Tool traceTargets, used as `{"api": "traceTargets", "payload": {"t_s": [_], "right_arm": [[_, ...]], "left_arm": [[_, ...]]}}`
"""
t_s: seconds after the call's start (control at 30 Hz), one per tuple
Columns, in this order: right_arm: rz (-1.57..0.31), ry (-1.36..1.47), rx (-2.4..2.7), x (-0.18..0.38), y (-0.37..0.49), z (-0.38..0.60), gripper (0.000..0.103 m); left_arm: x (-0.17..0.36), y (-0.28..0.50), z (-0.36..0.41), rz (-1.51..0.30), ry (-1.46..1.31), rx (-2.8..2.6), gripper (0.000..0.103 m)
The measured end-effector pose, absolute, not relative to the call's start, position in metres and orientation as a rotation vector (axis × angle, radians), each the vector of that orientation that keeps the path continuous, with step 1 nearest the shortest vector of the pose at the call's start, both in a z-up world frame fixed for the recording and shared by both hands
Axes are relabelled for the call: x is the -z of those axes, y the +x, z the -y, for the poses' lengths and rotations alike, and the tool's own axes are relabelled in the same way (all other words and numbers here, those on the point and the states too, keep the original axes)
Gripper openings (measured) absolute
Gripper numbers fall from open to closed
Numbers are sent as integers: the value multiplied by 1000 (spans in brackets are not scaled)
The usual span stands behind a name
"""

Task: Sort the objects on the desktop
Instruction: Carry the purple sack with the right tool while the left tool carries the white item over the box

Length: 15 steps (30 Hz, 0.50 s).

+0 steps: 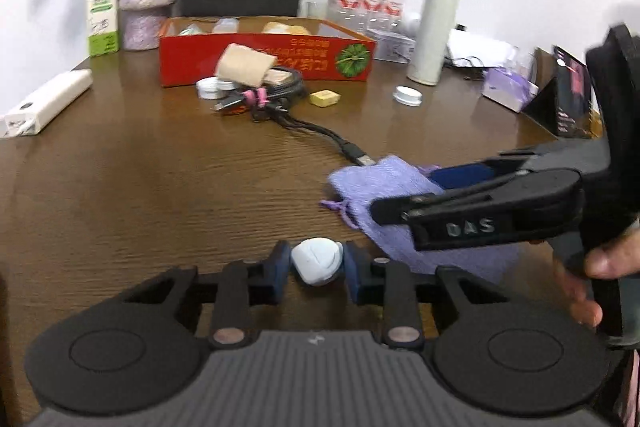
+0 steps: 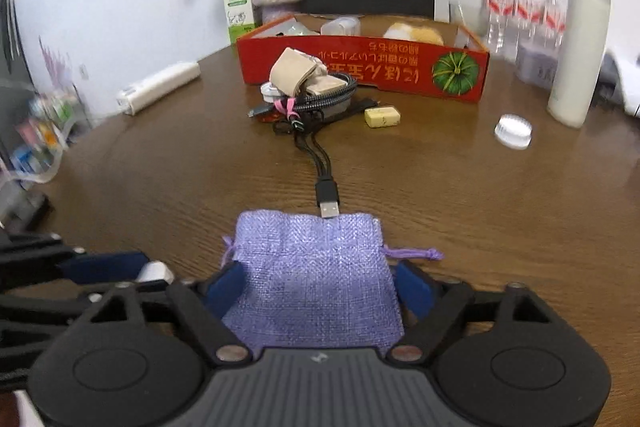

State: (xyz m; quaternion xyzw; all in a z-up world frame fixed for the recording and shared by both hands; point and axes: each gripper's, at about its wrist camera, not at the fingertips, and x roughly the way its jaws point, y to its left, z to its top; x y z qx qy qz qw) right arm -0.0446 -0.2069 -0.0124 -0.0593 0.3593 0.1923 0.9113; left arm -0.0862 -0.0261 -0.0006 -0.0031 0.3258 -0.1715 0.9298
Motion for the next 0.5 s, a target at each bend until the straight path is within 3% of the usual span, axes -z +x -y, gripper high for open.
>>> {"api": "traceTargets", "payload": {"t_s": [0.07, 0.13, 0.5], "right_arm": [[-744, -120, -395, 9, -48, 207, 21], [-757, -114, -413, 7, -51, 208, 7], [-621, -28, -395, -29, -84, 227, 4]], "left_arm": [[1, -87, 29, -666, -5, 354, 29], [2, -89, 31, -666, -11, 356, 29], [-23, -91, 17, -584, -27, 291, 29]]}}
